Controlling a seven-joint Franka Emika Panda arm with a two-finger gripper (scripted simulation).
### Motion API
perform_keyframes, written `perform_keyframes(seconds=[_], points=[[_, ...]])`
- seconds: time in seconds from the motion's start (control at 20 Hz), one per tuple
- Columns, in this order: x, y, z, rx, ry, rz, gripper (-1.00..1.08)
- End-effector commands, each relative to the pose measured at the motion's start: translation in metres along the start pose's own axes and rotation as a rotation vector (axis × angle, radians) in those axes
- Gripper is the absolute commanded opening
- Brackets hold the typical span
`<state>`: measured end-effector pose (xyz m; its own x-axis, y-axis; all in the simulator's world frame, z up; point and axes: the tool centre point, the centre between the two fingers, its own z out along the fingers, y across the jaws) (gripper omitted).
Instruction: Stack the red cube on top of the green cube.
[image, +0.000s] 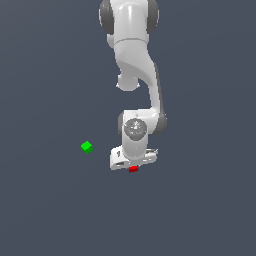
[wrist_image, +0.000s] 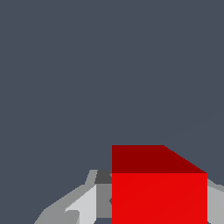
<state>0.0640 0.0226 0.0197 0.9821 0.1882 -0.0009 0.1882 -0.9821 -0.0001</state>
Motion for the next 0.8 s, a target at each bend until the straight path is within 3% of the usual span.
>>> perform_keyframes(seconds=[0.0,0.45,0.75], points=[[0.000,0.000,0.000,0.000,0.001,0.000,-1.00],[0.000,0.000,-0.003,0.000,0.001,0.000,-1.00],[-0.001,0.000,-0.026,0.000,0.001,0.000,-1.00]])
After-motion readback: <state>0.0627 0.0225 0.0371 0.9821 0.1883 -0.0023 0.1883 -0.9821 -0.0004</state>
